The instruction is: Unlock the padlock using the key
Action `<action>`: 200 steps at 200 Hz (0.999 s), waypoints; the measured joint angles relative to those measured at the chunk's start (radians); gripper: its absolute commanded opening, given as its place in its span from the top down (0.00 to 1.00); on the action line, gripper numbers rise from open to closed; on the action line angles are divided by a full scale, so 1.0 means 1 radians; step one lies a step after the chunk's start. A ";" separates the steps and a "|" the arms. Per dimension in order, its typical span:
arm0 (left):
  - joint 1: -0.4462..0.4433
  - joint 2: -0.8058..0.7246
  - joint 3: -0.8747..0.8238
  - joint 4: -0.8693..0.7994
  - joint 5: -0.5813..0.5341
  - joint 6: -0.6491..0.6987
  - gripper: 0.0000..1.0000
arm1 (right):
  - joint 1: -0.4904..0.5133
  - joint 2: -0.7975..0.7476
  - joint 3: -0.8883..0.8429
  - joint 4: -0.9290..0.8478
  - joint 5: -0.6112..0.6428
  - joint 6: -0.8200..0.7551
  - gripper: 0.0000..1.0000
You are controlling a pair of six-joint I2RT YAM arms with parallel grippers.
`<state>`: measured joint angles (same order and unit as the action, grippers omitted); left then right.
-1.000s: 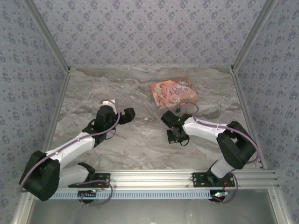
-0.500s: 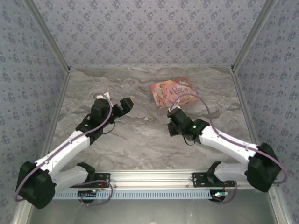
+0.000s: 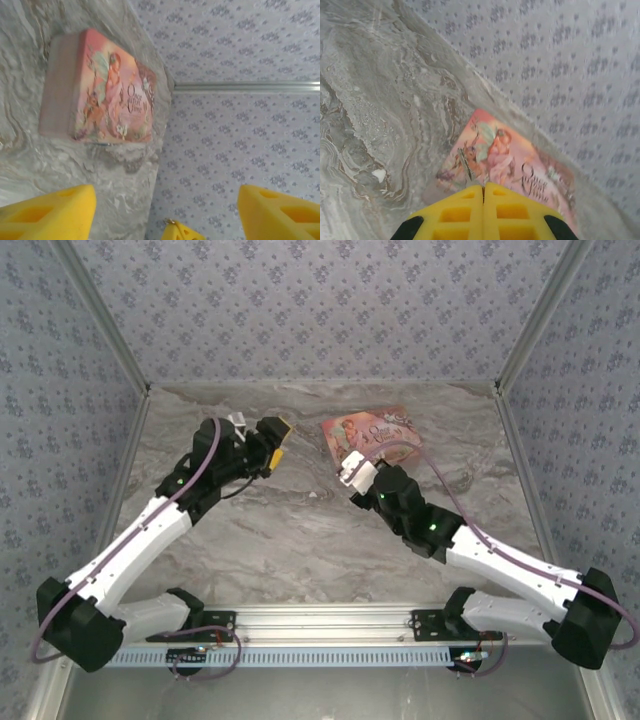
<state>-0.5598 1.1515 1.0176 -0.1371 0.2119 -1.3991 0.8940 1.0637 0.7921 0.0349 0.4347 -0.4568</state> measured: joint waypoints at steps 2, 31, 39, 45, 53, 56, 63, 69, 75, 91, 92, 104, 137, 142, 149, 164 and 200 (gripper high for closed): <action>-0.003 0.004 0.002 -0.001 0.003 -0.003 0.28 | 0.002 0.002 0.002 0.004 0.000 -0.008 1.00; -0.047 0.057 0.022 -0.003 0.026 -0.041 0.34 | 0.041 0.044 0.035 0.062 0.004 -0.152 1.00; -0.059 0.066 0.023 -0.004 0.028 -0.050 0.35 | 0.050 0.056 0.043 0.076 0.004 -0.187 1.00; -0.066 0.070 0.024 -0.006 0.028 -0.052 0.36 | 0.055 0.064 0.047 0.084 0.005 -0.207 1.00; -0.076 0.079 0.029 -0.009 0.028 -0.056 0.38 | 0.062 0.076 0.051 0.096 0.005 -0.235 1.00; -0.079 0.082 0.032 -0.010 0.028 -0.057 0.39 | 0.064 0.078 0.052 0.100 0.005 -0.243 1.00; -0.087 0.089 0.037 -0.009 0.029 -0.058 0.41 | 0.068 0.085 0.054 0.108 0.007 -0.261 1.00; -0.092 0.094 0.041 -0.008 0.029 -0.059 0.42 | 0.071 0.091 0.055 0.112 0.007 -0.274 1.00; -0.097 0.099 0.045 -0.009 0.029 -0.061 0.44 | 0.074 0.098 0.058 0.117 0.008 -0.288 1.00; -0.106 0.110 0.050 -0.005 0.032 -0.066 0.48 | 0.079 0.111 0.063 0.128 0.008 -0.312 1.00; -0.107 0.111 0.050 -0.003 0.033 -0.067 0.48 | 0.079 0.112 0.064 0.129 0.008 -0.313 1.00; -0.111 0.119 0.051 0.000 0.036 -0.071 0.51 | 0.085 0.119 0.067 0.136 0.008 -0.326 1.00; -0.117 0.132 0.051 0.002 0.040 -0.076 0.60 | 0.098 0.132 0.071 0.149 0.007 -0.349 1.00; -0.117 0.133 0.053 0.002 0.040 -0.076 0.62 | 0.100 0.134 0.072 0.150 0.007 -0.350 1.00; -0.117 0.134 0.053 0.002 0.039 -0.077 0.64 | 0.100 0.136 0.074 0.150 0.007 -0.353 1.00; -0.117 0.134 0.055 0.002 0.039 -0.078 0.70 | 0.101 0.139 0.077 0.154 0.007 -0.355 1.00; -0.117 0.138 0.072 -0.002 0.039 -0.079 0.79 | 0.105 0.140 0.079 0.157 0.008 -0.357 1.00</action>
<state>-0.6769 1.2896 1.0897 -0.1387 0.2512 -1.4780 0.9985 1.2037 0.8711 0.1917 0.4423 -0.8135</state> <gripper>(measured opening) 0.237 0.060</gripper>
